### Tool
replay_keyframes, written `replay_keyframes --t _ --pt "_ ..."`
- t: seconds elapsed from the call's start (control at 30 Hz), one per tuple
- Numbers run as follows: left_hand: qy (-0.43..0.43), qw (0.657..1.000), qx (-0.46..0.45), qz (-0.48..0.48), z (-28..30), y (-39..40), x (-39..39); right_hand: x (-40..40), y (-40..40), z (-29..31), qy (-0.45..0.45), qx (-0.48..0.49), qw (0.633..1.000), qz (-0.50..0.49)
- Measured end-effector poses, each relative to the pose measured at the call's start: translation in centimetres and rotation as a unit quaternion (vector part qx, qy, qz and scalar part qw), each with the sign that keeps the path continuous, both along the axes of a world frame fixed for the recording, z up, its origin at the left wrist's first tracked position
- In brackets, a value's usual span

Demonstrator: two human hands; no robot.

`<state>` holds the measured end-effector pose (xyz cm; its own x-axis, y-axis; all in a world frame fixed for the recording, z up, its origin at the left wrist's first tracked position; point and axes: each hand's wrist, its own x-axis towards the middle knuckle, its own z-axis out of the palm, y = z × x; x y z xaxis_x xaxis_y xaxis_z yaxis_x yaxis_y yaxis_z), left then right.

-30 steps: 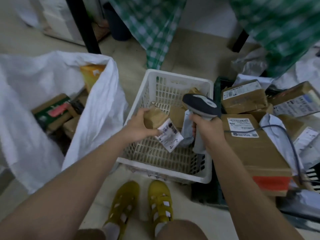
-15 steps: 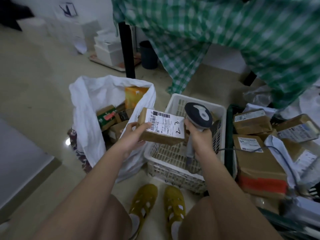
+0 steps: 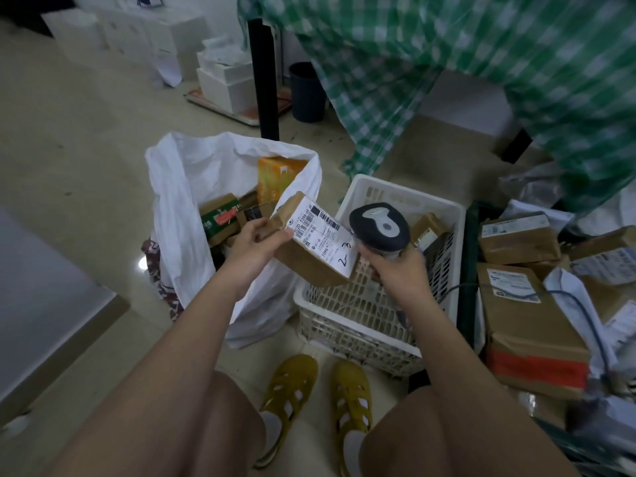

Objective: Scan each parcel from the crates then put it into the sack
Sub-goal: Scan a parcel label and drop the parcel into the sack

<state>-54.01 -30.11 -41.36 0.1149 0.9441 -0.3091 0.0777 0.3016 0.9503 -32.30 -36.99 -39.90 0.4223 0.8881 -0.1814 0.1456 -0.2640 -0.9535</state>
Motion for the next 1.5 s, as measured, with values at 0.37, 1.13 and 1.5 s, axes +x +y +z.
replay_keyframes --t 0.37,1.13,1.5 --pt "0.077 0.996 0.031 -0.036 -0.9 0.3 -1.0 0.7 -2.3 0.0 -0.184 -0.038 0.961 0.202" --pt "0.052 0.997 0.031 -0.047 -1.9 1.0 -1.1 0.9 -2.6 0.6 -0.173 -0.015 0.967 0.187" --pt "-0.027 0.998 0.057 0.029 -0.8 1.0 -1.8 0.0 -1.0 0.1 -0.065 0.028 0.992 0.106"
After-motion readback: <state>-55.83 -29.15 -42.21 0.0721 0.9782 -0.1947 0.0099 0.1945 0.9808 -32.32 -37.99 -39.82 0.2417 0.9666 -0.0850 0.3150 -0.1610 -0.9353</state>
